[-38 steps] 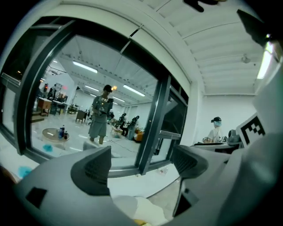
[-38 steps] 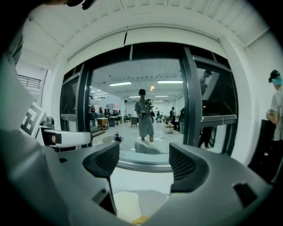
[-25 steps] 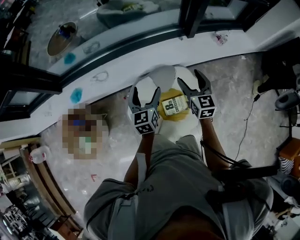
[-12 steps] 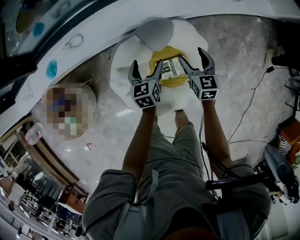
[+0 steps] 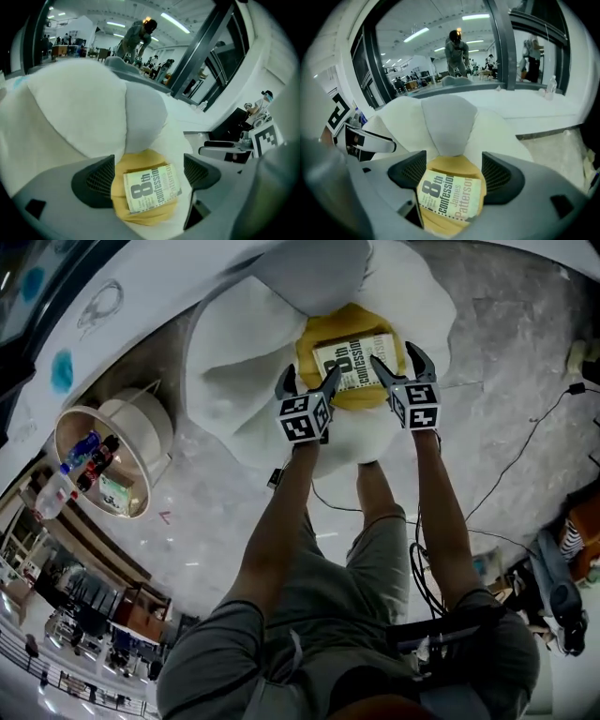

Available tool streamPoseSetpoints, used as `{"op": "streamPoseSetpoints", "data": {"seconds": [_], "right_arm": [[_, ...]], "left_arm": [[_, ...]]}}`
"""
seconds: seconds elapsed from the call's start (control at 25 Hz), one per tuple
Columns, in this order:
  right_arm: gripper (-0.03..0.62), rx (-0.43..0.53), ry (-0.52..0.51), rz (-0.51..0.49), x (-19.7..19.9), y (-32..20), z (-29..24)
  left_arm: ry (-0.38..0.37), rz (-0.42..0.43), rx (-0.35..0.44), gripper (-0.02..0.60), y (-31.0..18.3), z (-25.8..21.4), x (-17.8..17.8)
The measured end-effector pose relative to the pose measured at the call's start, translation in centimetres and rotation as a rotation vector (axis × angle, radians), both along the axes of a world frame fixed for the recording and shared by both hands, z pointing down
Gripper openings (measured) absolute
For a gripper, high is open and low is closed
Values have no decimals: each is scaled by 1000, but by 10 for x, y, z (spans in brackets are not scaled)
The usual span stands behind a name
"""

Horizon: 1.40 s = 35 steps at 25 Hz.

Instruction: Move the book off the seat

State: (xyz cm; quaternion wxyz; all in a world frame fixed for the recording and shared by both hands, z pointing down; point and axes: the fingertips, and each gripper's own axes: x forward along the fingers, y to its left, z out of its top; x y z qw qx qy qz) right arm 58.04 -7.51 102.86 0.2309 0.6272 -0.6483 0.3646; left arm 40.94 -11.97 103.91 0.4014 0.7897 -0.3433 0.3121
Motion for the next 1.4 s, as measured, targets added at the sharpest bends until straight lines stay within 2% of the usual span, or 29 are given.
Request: {"op": "streamPoseSetpoints", "data": {"seconds": [0.16, 0.44, 0.6, 0.64, 0.76, 1.2, 1.4], "right_arm": [[359, -75, -24, 13, 2, 15, 77], [359, -221, -41, 9, 7, 57, 181], [379, -345, -130, -10, -1, 83, 233], [379, -352, -151, -5, -5, 85, 241], [390, -333, -160, 1, -13, 81, 248], [390, -328, -171, 45, -10, 86, 241], [388, -300, -189, 87, -8, 90, 225]], "left_arm": [[-11, -27, -92, 449, 20, 80, 6], [-52, -30, -197, 449, 52, 190, 14], [-37, -14, -352, 449, 85, 246, 15], [-19, -7, -366, 460, 88, 253, 16], [19, 9, -334, 463, 82, 255, 16], [-17, 56, -329, 465, 85, 250, 19], [-25, 109, -287, 465, 81, 236, 23]]}}
